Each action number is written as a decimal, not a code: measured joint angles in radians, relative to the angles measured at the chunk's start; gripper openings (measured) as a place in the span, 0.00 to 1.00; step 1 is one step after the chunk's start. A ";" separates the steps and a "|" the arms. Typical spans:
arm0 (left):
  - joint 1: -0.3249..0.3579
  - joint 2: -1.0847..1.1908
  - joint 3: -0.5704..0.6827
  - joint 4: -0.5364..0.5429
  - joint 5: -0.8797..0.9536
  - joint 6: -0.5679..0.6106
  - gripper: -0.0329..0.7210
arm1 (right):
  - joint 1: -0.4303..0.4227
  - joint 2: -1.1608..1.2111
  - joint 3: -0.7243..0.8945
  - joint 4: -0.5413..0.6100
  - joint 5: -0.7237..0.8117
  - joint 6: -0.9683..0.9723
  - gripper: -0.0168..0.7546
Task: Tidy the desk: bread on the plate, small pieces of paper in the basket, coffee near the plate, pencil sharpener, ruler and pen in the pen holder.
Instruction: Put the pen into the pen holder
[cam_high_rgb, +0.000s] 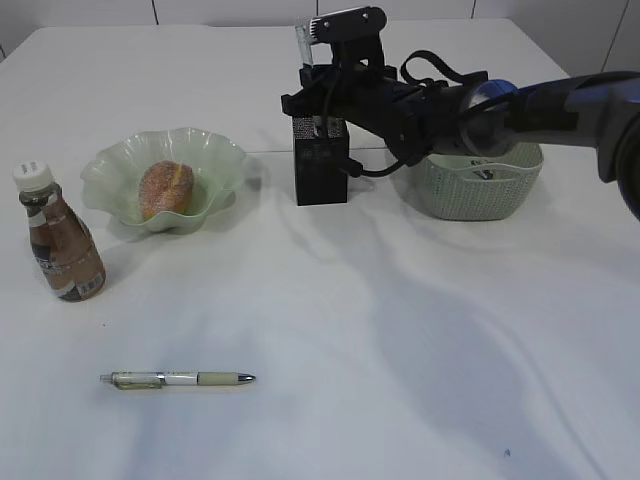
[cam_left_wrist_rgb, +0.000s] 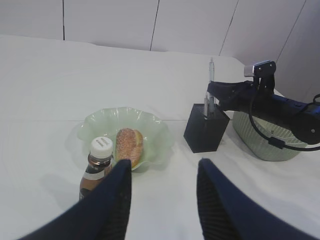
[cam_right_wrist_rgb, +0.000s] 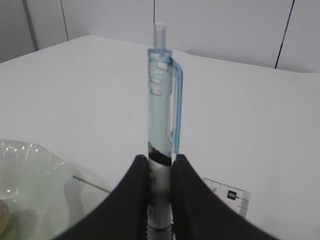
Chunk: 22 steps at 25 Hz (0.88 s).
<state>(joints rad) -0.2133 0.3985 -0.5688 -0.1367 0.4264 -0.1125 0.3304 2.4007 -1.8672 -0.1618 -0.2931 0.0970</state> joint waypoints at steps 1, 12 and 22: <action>0.000 0.000 0.000 0.000 0.000 0.000 0.45 | 0.000 0.000 0.000 0.000 0.000 0.000 0.19; 0.000 0.000 0.000 -0.002 0.000 0.000 0.45 | 0.000 0.000 0.000 0.000 0.009 -0.002 0.19; 0.000 0.000 0.000 -0.004 0.000 0.000 0.45 | 0.000 0.000 0.000 -0.002 0.061 -0.002 0.21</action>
<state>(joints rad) -0.2133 0.3985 -0.5688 -0.1406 0.4264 -0.1125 0.3304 2.4007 -1.8672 -0.1636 -0.2322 0.0952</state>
